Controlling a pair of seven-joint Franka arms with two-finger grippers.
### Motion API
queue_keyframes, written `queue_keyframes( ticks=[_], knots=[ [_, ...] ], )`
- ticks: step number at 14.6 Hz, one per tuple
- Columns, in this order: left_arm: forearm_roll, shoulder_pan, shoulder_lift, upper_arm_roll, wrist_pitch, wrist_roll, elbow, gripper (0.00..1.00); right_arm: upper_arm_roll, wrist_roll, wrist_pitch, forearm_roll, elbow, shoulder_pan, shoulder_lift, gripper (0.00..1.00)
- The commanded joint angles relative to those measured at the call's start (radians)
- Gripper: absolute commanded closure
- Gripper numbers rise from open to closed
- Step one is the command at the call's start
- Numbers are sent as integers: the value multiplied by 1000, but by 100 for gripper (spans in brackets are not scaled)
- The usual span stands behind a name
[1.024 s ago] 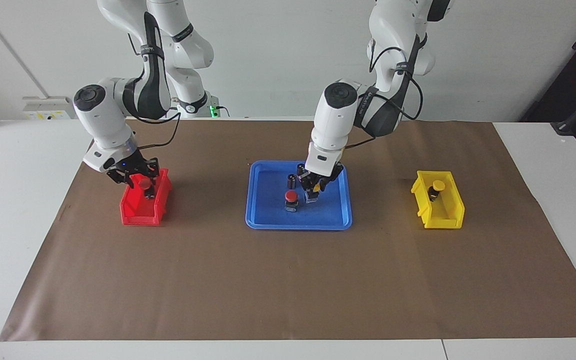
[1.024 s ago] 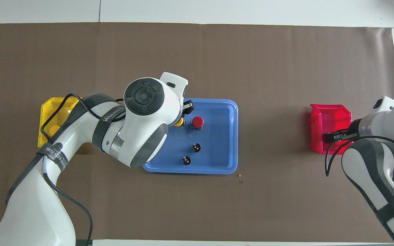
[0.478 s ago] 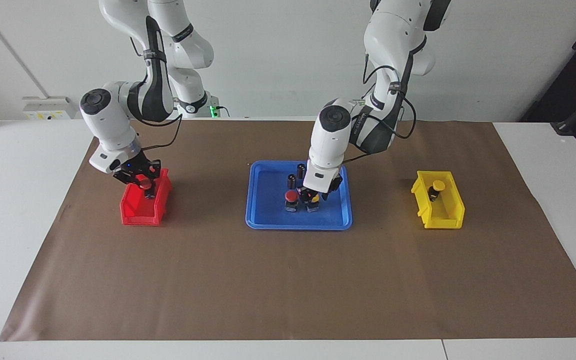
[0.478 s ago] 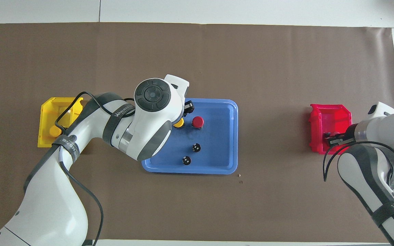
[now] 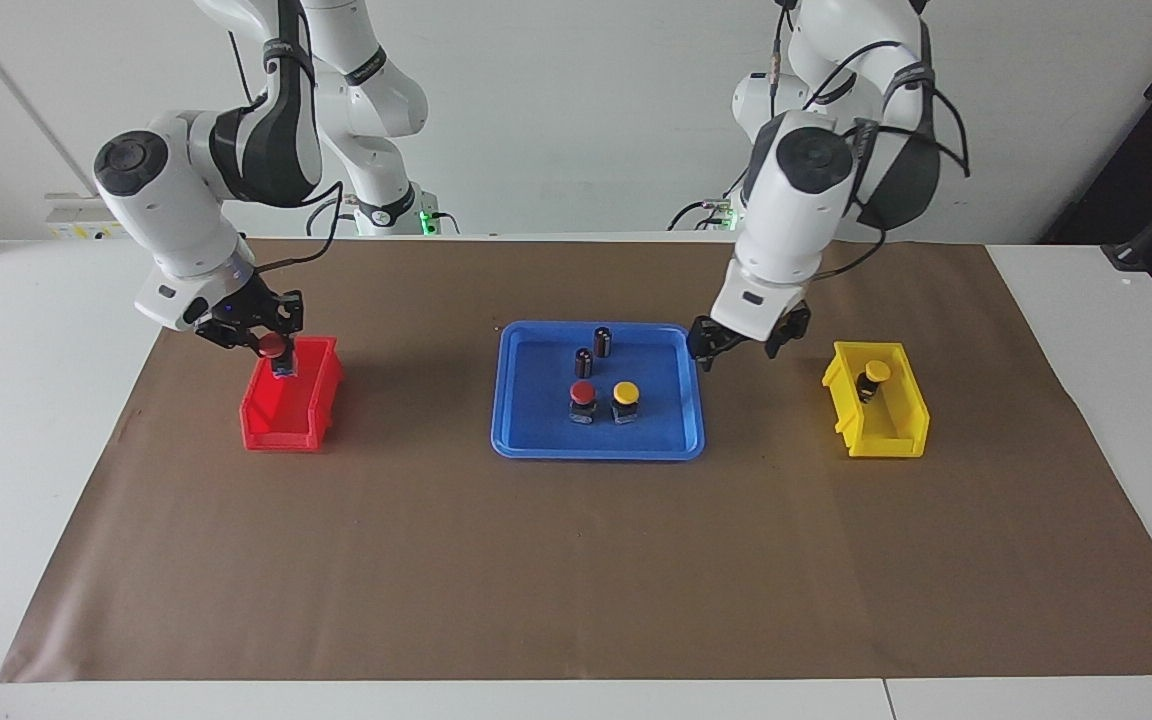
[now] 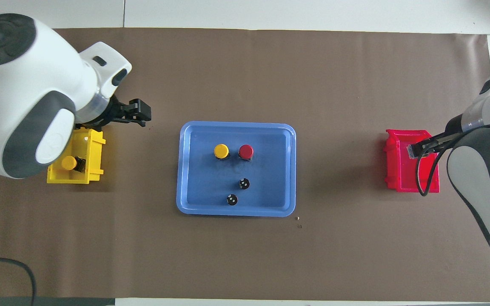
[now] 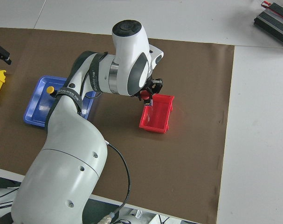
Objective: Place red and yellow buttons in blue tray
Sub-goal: 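Place the red button in the tray while the left gripper grasps a yellow button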
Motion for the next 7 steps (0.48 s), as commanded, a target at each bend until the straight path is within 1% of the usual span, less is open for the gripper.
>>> queue_keyframes(
  ticks=[1, 2, 3, 4, 5, 6, 7],
  knots=[
    [7, 156, -72, -5, -174, 341, 49, 0, 7, 293, 24, 12, 99, 184, 92, 74],
    [5, 214, -83, -5, -178, 424, 40, 0, 7, 421, 92, 13, 96, 263, 109, 74],
    [3, 257, -101, -7, -135, 448, -15, 0, 8, 550, 154, 15, 110, 348, 165, 74],
    [2, 286, -148, -7, -15, 448, -122, 0, 8, 642, 221, 18, 114, 402, 199, 74],
    [-1, 303, -185, -7, 112, 441, -241, 1, 8, 708, 260, 16, 122, 446, 233, 74],
    [-4, 304, -204, -7, 220, 430, -335, 6, 8, 751, 288, 12, 127, 479, 276, 73],
    [-4, 305, -201, -7, 282, 422, -381, 12, 8, 764, 323, 9, 119, 487, 295, 72]
  ],
)
